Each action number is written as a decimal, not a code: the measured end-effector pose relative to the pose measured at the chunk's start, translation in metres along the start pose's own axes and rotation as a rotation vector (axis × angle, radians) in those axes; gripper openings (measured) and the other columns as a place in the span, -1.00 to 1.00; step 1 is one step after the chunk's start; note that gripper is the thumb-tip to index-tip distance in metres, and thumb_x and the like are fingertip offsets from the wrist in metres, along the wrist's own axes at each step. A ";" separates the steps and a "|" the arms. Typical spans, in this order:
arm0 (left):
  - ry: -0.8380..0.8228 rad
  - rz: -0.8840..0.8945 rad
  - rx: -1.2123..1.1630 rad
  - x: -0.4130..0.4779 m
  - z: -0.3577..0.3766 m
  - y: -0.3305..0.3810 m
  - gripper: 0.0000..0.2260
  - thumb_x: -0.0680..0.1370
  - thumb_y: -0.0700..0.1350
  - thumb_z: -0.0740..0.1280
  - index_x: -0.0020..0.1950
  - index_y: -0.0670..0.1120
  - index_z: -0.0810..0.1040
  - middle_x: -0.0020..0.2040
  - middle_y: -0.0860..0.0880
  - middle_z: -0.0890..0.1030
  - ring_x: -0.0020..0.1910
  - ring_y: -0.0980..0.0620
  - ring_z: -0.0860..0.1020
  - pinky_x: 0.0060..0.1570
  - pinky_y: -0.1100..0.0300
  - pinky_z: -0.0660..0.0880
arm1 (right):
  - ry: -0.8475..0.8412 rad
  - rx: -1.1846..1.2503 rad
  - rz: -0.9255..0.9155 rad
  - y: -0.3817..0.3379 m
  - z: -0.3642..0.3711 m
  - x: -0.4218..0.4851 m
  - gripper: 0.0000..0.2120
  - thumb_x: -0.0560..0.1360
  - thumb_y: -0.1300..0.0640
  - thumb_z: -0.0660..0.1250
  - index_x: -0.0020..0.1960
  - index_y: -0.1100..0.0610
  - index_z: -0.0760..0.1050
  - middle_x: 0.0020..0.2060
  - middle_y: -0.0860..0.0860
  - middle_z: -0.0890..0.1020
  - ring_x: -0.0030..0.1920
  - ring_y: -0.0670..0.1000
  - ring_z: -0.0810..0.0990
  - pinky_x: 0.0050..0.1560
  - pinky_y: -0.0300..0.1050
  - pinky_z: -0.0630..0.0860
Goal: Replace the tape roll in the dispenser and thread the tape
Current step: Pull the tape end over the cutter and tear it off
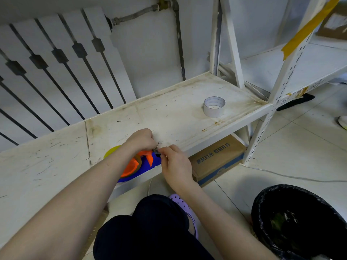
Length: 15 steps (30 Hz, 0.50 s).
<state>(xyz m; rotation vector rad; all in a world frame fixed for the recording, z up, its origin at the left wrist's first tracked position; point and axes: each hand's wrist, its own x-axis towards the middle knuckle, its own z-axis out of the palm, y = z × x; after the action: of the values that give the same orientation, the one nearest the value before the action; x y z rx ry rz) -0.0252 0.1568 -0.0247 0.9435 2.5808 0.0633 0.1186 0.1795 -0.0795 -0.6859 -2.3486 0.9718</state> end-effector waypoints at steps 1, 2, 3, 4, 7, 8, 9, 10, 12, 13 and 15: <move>-0.005 0.002 -0.005 0.000 0.000 -0.001 -0.93 0.40 -0.24 0.30 -0.20 -0.16 0.59 -0.23 -0.14 0.50 -0.24 -0.09 0.41 -0.25 0.12 0.36 | -0.036 -0.067 -0.050 0.000 0.002 0.004 -0.74 0.54 0.25 0.21 0.18 0.14 0.54 0.01 0.11 0.58 -0.04 0.12 0.55 -0.18 -0.02 0.51; -0.009 0.006 -0.010 0.000 -0.001 -0.001 -0.89 0.41 -0.23 0.31 -0.15 -0.18 0.62 -0.21 -0.14 0.52 -0.22 -0.09 0.43 -0.23 0.12 0.38 | -0.060 -0.118 -0.078 0.002 0.003 0.008 -0.74 0.54 0.26 0.22 0.19 0.15 0.54 0.02 0.13 0.57 -0.03 0.14 0.54 -0.19 -0.03 0.49; -0.010 0.013 -0.018 0.000 -0.002 -0.001 -0.87 0.41 -0.23 0.32 -0.11 -0.19 0.64 -0.20 -0.13 0.53 -0.21 -0.08 0.44 -0.21 0.13 0.39 | -0.072 -0.145 -0.095 0.005 0.003 0.011 -0.75 0.54 0.26 0.22 0.18 0.16 0.55 0.01 0.13 0.57 -0.02 0.15 0.54 -0.20 -0.02 0.50; -0.007 0.026 -0.028 -0.001 -0.002 -0.002 -0.87 0.41 -0.24 0.33 -0.11 -0.20 0.65 -0.19 -0.13 0.54 -0.19 -0.07 0.45 -0.20 0.14 0.39 | -0.075 -0.154 -0.104 0.007 0.003 0.014 -0.76 0.54 0.25 0.21 0.15 0.17 0.56 0.00 0.14 0.56 -0.02 0.16 0.54 -0.21 -0.01 0.51; 0.034 0.089 -0.040 -0.005 -0.003 -0.003 -0.87 0.43 -0.24 0.36 -0.07 -0.21 0.65 -0.09 -0.16 0.64 -0.12 -0.06 0.51 -0.17 0.16 0.41 | -0.102 -0.135 -0.119 0.010 0.001 0.017 -0.76 0.58 0.20 0.16 0.12 0.18 0.57 0.00 0.15 0.56 -0.01 0.15 0.52 -0.19 -0.02 0.46; 0.075 0.123 -0.037 -0.008 -0.004 -0.004 -0.83 0.43 -0.23 0.37 0.00 -0.21 0.62 -0.01 -0.17 0.63 -0.08 -0.07 0.53 -0.14 0.14 0.43 | -0.109 -0.132 -0.121 0.010 -0.001 0.017 -0.76 0.58 0.20 0.15 0.12 0.17 0.57 0.01 0.14 0.56 0.00 0.15 0.52 -0.18 -0.02 0.46; 0.132 0.157 -0.044 -0.012 -0.004 -0.006 -0.76 0.43 -0.23 0.37 0.09 -0.20 0.57 0.07 -0.17 0.59 -0.02 -0.10 0.54 -0.09 0.12 0.46 | -0.114 -0.128 -0.124 0.010 -0.002 0.018 -0.76 0.58 0.20 0.16 0.11 0.17 0.57 0.01 0.13 0.56 0.00 0.14 0.51 -0.16 -0.02 0.46; 0.199 0.191 -0.061 -0.017 -0.006 -0.008 -0.69 0.43 -0.23 0.37 0.17 -0.19 0.50 0.12 -0.18 0.54 0.02 -0.13 0.54 -0.03 0.09 0.48 | -0.120 -0.121 -0.126 0.011 -0.002 0.019 -0.77 0.58 0.19 0.16 0.11 0.17 0.56 0.01 0.13 0.55 0.01 0.13 0.51 -0.15 -0.02 0.46; 0.357 0.277 -0.059 -0.030 -0.009 -0.013 -0.68 0.44 -0.28 0.31 0.20 -0.15 0.47 0.11 -0.15 0.51 0.03 -0.14 0.55 0.01 0.05 0.49 | -0.141 -0.109 -0.135 0.013 -0.003 0.020 -0.78 0.58 0.19 0.17 0.10 0.17 0.56 0.02 0.13 0.55 0.01 0.13 0.51 -0.15 -0.03 0.45; 0.415 0.320 -0.022 -0.039 -0.010 -0.016 -0.73 0.45 -0.27 0.29 0.13 -0.13 0.52 0.05 -0.12 0.53 0.01 -0.13 0.55 -0.01 0.05 0.49 | -0.153 -0.105 -0.137 0.014 -0.003 0.021 -0.79 0.58 0.19 0.17 0.09 0.17 0.56 0.02 0.13 0.55 0.01 0.13 0.51 -0.15 -0.03 0.45; 0.410 0.353 0.120 -0.056 -0.009 -0.020 -0.85 0.46 -0.18 0.29 -0.01 -0.08 0.59 -0.04 -0.07 0.58 -0.02 -0.12 0.55 -0.06 0.06 0.47 | -0.165 -0.092 -0.139 0.016 -0.002 0.022 -0.80 0.56 0.20 0.18 0.07 0.17 0.56 0.00 0.12 0.55 0.00 0.13 0.52 -0.14 0.00 0.49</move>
<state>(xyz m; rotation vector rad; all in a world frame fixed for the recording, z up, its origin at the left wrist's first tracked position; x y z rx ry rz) -0.0019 0.1072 -0.0010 1.5660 2.7670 0.2205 0.1073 0.2045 -0.0847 -0.4848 -2.5606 0.8938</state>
